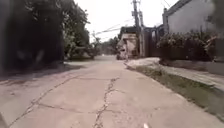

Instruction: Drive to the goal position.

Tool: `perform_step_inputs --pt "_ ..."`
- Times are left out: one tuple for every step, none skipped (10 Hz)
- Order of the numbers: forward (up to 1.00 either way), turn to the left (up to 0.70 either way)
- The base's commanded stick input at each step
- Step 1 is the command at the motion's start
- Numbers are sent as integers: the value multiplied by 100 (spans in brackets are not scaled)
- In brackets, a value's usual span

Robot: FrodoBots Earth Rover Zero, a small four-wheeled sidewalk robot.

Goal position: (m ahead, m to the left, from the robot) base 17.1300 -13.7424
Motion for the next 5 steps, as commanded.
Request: perform_step_inputs --pt "100 2" --pt "100 2" --pt "100 2" --pt "100 2" --pt "100 2"
